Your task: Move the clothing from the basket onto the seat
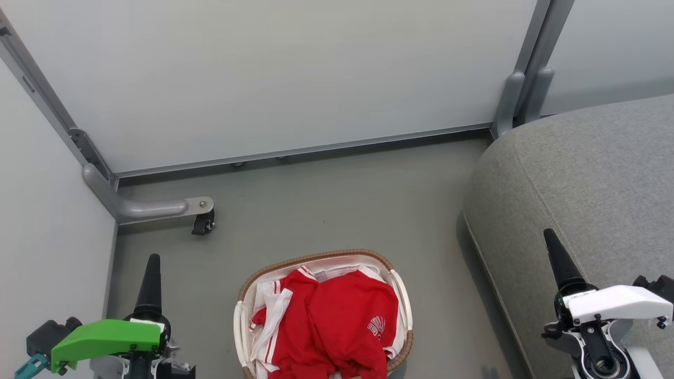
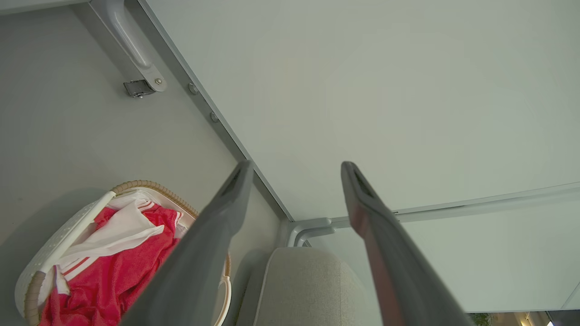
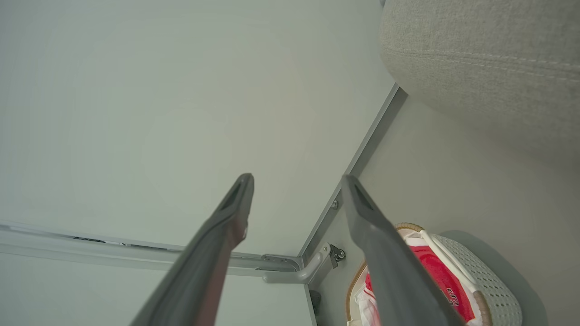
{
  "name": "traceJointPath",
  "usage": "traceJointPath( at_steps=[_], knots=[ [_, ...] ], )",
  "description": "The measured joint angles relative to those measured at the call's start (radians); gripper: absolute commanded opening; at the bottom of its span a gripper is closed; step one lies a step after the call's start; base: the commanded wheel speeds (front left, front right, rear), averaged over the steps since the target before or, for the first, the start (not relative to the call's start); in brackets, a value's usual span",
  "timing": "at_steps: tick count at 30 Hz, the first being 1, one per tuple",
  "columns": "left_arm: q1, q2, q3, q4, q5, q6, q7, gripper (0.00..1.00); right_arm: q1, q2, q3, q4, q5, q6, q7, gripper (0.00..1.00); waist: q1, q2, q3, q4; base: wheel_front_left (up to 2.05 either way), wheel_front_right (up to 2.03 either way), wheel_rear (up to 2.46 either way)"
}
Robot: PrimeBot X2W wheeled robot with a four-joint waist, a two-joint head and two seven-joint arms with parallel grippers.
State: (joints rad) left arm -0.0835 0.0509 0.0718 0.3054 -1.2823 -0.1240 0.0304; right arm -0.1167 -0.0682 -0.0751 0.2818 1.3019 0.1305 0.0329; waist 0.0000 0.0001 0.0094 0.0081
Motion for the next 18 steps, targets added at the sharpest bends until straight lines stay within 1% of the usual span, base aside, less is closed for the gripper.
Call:
traceJointPath(
  at_steps=[7,13,18],
  knots=[
    [-0.002,0.009,-0.021,0.009,0.153,0.002,-0.031,1.0,-0.006,-0.001,0.013,0.0,-0.158,0.0,-0.03,1.0,0.0,0.0,0.001,0.003,0.0,0.0,0.0],
    [-0.006,0.031,-0.06,0.014,0.289,0.044,-0.053,1.0,-0.015,-0.008,0.039,0.015,-0.261,0.0,-0.053,1.0,0.0,0.0,0.001,0.005,0.0,0.0,0.0],
    [-0.011,0.049,-0.1,0.016,0.368,0.064,-0.072,1.0,-0.019,-0.012,0.051,0.019,-0.342,0.0,-0.07,1.0,0.0,0.0,0.002,0.007,0.0,0.0,0.0]
  ],
)
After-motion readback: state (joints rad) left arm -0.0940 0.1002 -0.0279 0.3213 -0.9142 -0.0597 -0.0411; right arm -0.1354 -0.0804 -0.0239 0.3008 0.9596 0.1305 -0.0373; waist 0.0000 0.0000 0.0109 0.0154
